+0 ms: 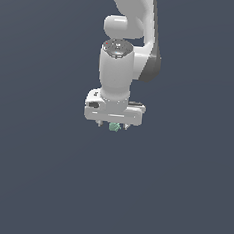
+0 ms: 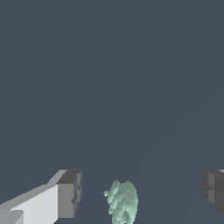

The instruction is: Pick up the object and move it to a goal position.

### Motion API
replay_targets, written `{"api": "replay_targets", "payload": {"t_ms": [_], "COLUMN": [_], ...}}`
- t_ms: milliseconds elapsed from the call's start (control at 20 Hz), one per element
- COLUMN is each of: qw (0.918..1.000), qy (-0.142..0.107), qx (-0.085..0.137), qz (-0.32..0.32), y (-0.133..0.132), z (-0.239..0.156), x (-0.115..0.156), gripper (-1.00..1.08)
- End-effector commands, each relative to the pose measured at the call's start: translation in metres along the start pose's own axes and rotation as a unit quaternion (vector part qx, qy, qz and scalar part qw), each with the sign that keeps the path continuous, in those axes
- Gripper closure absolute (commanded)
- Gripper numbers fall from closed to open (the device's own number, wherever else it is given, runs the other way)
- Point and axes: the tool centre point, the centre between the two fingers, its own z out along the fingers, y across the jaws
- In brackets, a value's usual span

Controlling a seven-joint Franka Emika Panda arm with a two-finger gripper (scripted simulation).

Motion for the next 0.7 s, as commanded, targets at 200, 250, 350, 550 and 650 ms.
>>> {"api": "replay_targets", "payload": {"t_ms": [200, 250, 350, 550, 650], "qw": [0.9999, 0.9998, 0.9994, 0.9992, 0.9992], "qy": [0.000, -0.001, -0.001, -0.001, -0.001], "qx": [-0.001, -0.002, -0.003, -0.003, -0.003], "qz": [0.014, 0.021, 0.035, 0.040, 0.040], "y": [0.012, 0.019, 0.032, 0.038, 0.036], "z": [-0.002, -0.003, -0.005, -0.007, -0.006], "x": [0.000, 0.000, 0.001, 0.001, 0.000], "gripper": [-0.92, -0.92, -0.92, -0.92, -0.92]}}
